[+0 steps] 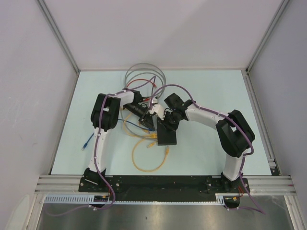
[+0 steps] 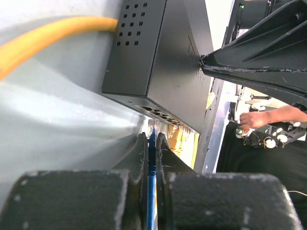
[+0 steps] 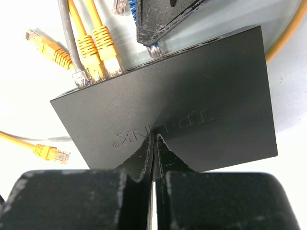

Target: Pull the plug from the switch port

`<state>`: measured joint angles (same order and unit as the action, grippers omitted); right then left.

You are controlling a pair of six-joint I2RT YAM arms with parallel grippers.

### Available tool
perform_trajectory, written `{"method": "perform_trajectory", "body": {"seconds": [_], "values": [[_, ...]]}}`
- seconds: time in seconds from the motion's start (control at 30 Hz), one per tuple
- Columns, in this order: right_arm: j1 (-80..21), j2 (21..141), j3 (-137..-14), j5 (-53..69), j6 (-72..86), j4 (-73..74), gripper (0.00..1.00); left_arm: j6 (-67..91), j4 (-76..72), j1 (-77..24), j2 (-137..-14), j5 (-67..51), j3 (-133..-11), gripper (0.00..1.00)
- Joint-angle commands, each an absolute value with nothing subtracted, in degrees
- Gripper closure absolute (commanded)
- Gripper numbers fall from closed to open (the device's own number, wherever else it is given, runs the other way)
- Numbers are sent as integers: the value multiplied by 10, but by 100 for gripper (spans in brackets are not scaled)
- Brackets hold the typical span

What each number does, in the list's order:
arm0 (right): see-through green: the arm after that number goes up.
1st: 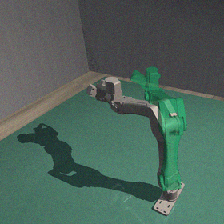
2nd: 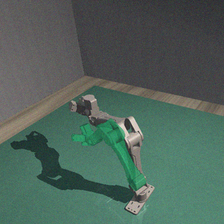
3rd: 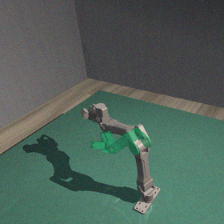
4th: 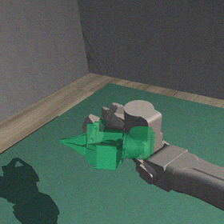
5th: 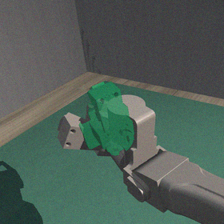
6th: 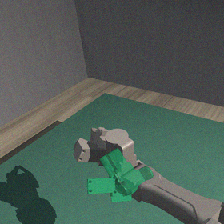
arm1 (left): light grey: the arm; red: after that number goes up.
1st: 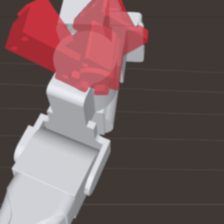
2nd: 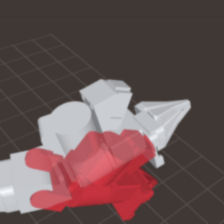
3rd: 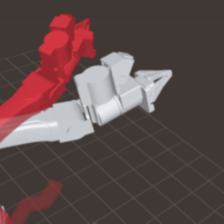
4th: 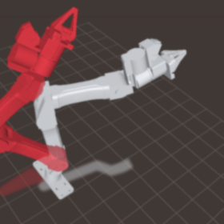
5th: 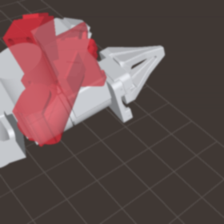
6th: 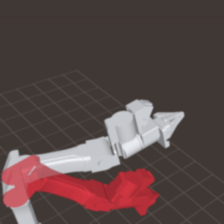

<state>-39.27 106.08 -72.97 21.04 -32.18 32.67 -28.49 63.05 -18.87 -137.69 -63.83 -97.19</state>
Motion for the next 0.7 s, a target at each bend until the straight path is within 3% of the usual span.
{"method": "perform_trajectory", "body": {"seconds": [0.0,0.27,0.5,0.53,0.57,0.67], "values": [[-402,1092,-692,181,-334,359,100,-309,605,-186,-1366,-616,-949,100],[-401,1090,-687,176,-336,350,100,-195,465,-174,-1285,-529,-984,98],[-401,1085,-688,168,-338,353,100,-122,363,-166,-1282,-428,-1125,93],[-402,1084,-688,169,-337,353,100,-113,360,-165,-1282,-416,-1132,89],[-400,1084,-688,170,-336,352,100,-112,359,-165,-1280,-400,-1136,73],[-397,1080,-689,164,-332,340,100,-117,390,-161,-1272,-425,-1132,54]]}}
